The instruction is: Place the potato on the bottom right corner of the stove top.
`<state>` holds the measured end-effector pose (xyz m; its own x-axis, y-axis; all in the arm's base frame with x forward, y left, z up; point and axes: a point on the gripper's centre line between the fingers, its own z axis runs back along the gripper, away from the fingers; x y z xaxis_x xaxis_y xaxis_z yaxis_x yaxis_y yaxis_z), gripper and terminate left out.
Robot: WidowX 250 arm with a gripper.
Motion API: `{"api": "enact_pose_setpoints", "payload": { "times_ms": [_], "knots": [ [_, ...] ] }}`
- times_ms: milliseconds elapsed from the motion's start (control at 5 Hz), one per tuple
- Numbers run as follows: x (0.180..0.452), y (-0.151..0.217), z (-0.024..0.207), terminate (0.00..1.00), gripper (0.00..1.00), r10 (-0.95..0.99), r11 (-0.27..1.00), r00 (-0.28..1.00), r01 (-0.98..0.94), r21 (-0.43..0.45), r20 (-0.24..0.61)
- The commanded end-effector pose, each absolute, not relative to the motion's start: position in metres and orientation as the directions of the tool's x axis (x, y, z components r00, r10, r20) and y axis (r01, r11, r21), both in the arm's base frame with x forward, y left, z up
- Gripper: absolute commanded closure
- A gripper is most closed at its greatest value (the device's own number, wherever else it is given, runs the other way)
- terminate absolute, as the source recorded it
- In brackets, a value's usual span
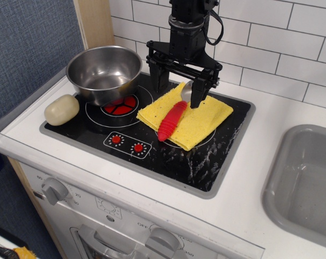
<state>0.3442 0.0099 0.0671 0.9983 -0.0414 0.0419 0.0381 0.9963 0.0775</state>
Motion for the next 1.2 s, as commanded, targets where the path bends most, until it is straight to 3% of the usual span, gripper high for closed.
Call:
{"api": "enact_pose_setpoints", "payload": {
  "times_ms": [0, 400, 600, 1000],
  "knots": [
    [0.344, 0.01, 0.067, 0.0, 0.0, -0.041, 0.996, 0.998, 0.038, 0.078, 0.042],
    [0.312, 0.051, 0.094, 0.0, 0.0, -0.038, 0.998, 0.989, 0.031, 0.05, 0.141],
    [0.286, 0.099, 0.102, 0.0, 0.0, -0.036, 0.995, 0.986, 0.021, 0.094, 0.165],
    [0.278, 0.195, 0.082, 0.0, 0.0, 0.151, 0.981, 0.981, -0.164, 0.102, 0.123]
  ]
}}
